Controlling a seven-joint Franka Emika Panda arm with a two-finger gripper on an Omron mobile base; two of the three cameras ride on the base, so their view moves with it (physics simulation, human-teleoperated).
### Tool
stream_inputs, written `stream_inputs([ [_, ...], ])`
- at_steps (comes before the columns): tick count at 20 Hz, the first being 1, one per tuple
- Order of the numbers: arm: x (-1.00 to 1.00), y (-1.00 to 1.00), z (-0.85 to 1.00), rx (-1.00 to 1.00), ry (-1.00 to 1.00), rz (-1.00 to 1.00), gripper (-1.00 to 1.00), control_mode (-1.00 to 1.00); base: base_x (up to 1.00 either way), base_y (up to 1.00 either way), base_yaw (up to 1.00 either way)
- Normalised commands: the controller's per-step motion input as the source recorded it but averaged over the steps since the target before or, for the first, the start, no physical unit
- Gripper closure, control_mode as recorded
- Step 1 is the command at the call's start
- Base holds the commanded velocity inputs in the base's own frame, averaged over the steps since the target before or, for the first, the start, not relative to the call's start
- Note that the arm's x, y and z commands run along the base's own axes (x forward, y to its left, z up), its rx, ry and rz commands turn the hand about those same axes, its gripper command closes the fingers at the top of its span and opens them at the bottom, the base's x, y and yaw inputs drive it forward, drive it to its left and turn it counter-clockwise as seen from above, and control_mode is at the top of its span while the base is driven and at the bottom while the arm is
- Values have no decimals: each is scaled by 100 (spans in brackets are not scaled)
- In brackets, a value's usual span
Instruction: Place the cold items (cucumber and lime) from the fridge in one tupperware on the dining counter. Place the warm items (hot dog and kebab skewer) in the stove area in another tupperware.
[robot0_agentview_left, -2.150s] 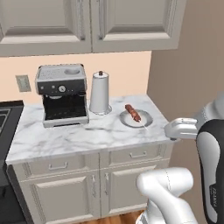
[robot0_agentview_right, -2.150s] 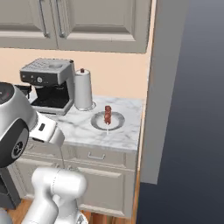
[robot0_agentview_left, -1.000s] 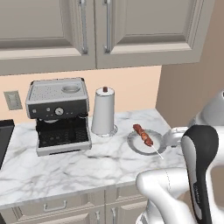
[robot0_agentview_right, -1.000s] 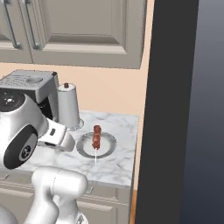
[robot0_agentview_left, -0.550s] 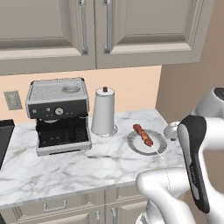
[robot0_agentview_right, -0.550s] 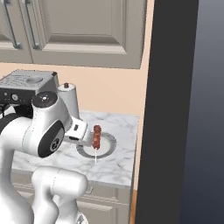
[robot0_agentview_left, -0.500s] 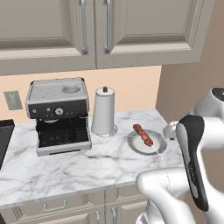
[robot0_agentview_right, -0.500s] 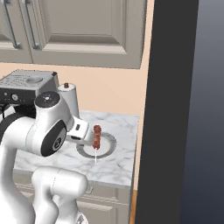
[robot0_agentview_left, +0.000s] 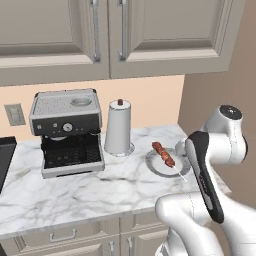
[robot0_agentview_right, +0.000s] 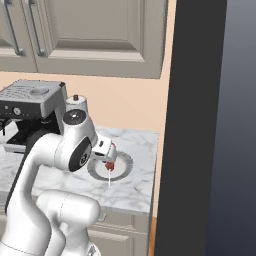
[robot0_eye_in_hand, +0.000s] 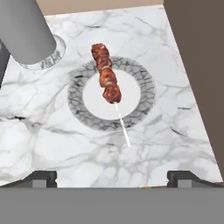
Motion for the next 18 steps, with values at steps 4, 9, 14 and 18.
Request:
stream_inputs([
  [4,60,0,-46,0,3,0,-100,-100,0,0,0],
  [9,58,0,-40,0,2,0,-100,-100,0,0,0],
  [14,55,0,-36,0,2,0,-100,-100,0,0,0],
  [18,54,0,-38,0,4,0,-100,-100,0,0,0],
])
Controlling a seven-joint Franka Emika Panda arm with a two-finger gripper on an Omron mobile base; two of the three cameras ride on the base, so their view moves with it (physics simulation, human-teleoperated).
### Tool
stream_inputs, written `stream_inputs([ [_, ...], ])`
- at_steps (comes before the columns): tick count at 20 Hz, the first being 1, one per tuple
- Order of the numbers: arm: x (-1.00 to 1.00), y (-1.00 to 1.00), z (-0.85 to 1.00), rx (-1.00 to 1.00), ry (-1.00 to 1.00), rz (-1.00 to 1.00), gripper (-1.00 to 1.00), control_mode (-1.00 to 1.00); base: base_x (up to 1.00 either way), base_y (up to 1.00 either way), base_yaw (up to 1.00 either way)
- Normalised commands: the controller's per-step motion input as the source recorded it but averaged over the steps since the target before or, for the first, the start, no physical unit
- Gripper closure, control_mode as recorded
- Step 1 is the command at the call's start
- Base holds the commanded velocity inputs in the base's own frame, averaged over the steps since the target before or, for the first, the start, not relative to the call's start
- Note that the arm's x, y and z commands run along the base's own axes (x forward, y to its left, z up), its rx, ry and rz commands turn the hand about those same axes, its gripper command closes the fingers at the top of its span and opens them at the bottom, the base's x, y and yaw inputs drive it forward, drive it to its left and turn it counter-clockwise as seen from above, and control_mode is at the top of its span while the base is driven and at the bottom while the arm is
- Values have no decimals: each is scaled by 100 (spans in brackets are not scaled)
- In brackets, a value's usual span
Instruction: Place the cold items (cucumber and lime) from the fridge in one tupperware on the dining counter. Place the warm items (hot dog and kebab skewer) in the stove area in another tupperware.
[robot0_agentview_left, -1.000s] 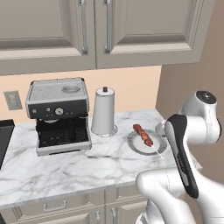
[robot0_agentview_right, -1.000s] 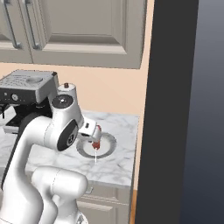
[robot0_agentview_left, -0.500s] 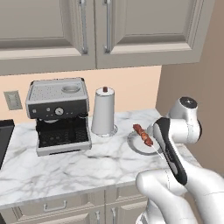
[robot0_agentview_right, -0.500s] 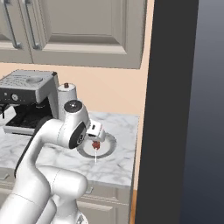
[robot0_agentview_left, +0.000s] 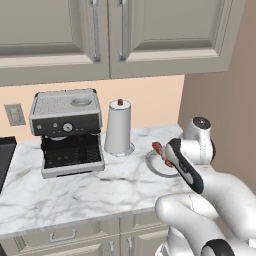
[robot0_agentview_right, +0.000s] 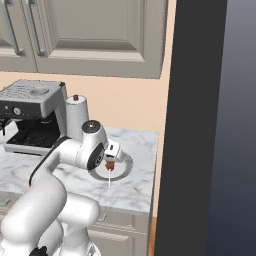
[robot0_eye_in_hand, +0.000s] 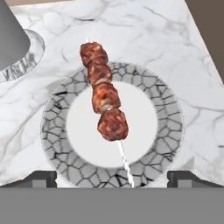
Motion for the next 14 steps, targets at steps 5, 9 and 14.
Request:
stream_inputs([
  [5,52,0,-40,0,5,0,-100,-100,0,0,0],
  [9,49,0,-33,0,4,0,-100,-100,0,0,0],
  [14,41,0,-29,0,0,0,-100,-100,0,0,0],
])
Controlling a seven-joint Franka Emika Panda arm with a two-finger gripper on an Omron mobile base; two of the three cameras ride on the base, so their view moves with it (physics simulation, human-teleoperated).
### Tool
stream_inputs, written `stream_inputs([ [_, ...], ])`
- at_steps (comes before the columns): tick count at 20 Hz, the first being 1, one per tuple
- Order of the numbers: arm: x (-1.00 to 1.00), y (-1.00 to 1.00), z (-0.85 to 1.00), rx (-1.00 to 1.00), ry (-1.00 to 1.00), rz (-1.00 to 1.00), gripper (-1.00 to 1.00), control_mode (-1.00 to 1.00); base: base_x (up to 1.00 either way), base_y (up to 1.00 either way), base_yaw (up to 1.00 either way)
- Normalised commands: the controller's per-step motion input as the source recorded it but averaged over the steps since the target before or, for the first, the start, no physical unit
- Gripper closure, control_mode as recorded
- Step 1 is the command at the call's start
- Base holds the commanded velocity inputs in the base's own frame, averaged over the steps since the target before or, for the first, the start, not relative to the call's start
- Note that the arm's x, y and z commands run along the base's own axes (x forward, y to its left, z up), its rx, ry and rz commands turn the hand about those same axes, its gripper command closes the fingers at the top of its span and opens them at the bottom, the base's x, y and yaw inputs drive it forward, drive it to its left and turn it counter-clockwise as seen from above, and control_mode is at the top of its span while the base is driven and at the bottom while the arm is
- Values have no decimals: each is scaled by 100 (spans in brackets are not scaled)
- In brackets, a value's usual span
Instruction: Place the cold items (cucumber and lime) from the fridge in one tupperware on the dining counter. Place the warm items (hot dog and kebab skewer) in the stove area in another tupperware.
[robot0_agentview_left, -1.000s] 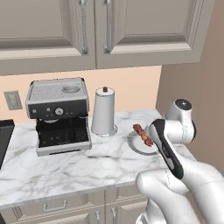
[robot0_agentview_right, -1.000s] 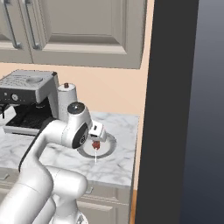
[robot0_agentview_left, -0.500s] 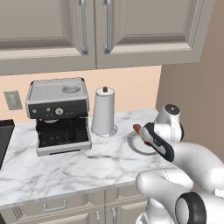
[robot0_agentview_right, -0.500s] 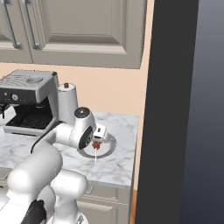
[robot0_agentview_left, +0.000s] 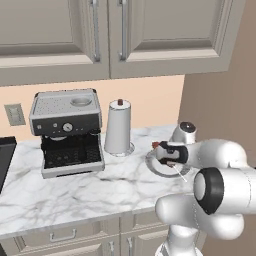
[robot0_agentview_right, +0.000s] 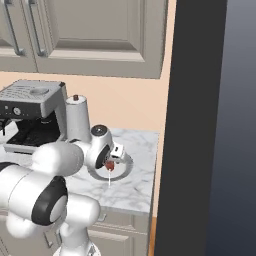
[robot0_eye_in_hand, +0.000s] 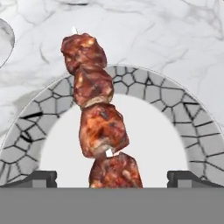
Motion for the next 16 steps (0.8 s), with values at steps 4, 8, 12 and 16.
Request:
stream_inputs([
  [4,37,0,-32,0,0,0,-100,-100,0,0,0],
  [8,35,0,-34,0,0,0,-100,-100,0,0,0],
  [12,33,0,-37,0,1,0,100,-100,0,0,0],
  [16,7,-1,-27,0,0,0,100,-100,0,0,0],
])
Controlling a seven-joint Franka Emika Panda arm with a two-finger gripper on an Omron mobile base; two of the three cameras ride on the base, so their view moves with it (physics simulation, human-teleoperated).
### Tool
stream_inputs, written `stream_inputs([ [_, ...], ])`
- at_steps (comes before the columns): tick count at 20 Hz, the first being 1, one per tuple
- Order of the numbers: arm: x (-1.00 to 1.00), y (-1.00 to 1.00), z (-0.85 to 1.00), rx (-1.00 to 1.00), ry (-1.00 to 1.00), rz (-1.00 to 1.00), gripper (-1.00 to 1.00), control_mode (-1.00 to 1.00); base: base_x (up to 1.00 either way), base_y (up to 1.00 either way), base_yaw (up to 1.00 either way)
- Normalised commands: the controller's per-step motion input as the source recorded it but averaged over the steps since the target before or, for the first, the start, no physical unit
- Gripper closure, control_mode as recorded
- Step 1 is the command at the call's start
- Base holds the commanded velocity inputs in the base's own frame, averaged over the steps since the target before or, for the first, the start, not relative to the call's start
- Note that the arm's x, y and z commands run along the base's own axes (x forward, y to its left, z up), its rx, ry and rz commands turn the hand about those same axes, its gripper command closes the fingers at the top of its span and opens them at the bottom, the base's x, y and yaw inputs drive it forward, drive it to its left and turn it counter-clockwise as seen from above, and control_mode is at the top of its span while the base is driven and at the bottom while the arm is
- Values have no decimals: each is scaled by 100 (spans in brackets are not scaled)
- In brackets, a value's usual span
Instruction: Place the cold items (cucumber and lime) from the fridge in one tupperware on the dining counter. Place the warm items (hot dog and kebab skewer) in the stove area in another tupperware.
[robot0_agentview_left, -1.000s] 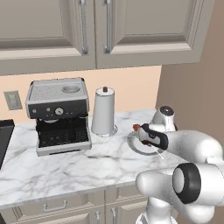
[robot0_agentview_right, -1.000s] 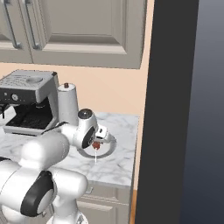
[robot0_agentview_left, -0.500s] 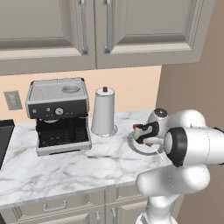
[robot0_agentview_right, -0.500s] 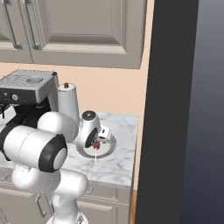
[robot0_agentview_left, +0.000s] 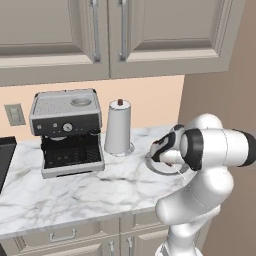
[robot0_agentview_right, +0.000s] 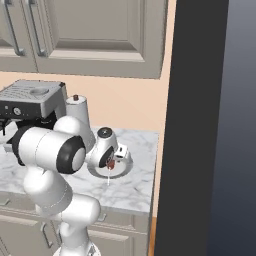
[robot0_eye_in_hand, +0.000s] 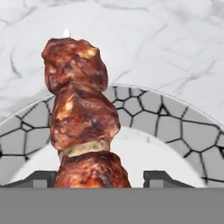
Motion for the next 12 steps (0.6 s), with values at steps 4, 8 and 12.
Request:
stream_inputs([
  [4,-5,0,-8,0,-10,0,100,-100,0,0,0],
  [8,-45,0,14,1,-17,0,100,-100,0,0,0],
  [12,-68,0,49,0,-18,0,100,-100,0,0,0],
])
